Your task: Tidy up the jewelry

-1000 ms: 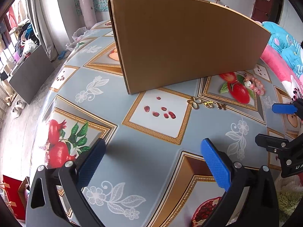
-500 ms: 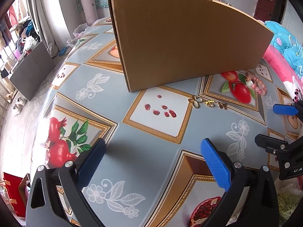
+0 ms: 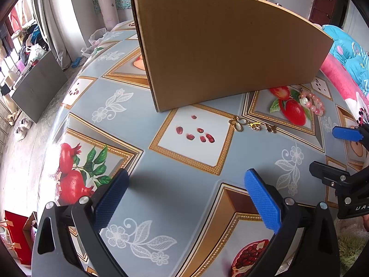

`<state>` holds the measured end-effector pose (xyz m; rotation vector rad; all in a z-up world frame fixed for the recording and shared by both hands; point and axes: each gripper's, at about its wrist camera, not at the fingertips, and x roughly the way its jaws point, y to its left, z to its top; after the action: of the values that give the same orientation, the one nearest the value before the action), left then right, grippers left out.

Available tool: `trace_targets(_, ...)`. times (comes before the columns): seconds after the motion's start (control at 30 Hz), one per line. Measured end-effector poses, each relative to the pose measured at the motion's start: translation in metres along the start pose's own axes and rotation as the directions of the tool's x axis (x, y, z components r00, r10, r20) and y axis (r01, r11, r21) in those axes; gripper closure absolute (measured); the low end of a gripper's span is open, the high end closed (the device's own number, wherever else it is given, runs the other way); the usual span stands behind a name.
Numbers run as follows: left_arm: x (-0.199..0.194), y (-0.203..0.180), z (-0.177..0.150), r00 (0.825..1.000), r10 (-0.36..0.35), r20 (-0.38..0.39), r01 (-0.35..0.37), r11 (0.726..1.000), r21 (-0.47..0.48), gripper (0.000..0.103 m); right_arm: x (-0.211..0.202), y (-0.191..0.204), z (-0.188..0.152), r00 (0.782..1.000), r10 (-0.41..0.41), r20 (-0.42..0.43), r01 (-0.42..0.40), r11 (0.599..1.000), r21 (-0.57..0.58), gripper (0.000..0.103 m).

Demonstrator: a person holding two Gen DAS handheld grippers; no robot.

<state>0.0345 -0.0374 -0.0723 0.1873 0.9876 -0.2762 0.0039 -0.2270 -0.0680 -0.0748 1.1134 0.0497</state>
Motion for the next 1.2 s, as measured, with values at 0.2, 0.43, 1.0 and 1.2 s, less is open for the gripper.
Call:
trace_targets(0.2, 0.0001, 0.0, 0.0, 1.0, 0.0, -0.001, 0.0, 1.0, 0.001, 0.005, -0.0002, 0.0012, -0.0007, 1.0, -0.001, 0.0, 0.001, 1.0, 0.0, 0.007)
trace_targets(0.43, 0.0003, -0.0003, -0.0001, 1.0, 0.0, 0.0, 0.0, 1.0, 0.001, 0.005, -0.0005, 0.002, -0.0014, 1.0, -0.002, 0.001, 0.002, 1.0, 0.002, 0.007)
trace_targets(1.0, -0.0002, -0.0004, -0.0008, 1.0, 0.001, 0.005, -0.001, 1.0, 0.001, 0.005, -0.0013, 0.0049, -0.0023, 1.0, -0.004, 0.007, 0.004, 1.0, 0.004, 0.007)
trace_targets(1.2, -0.0025, -0.0013, -0.0027, 1.0, 0.008, 0.008, -0.008, 1.0, -0.008, 0.005, -0.0013, 0.0058, -0.0026, 1.0, -0.017, 0.011, 0.017, 1.0, -0.003, 0.007)
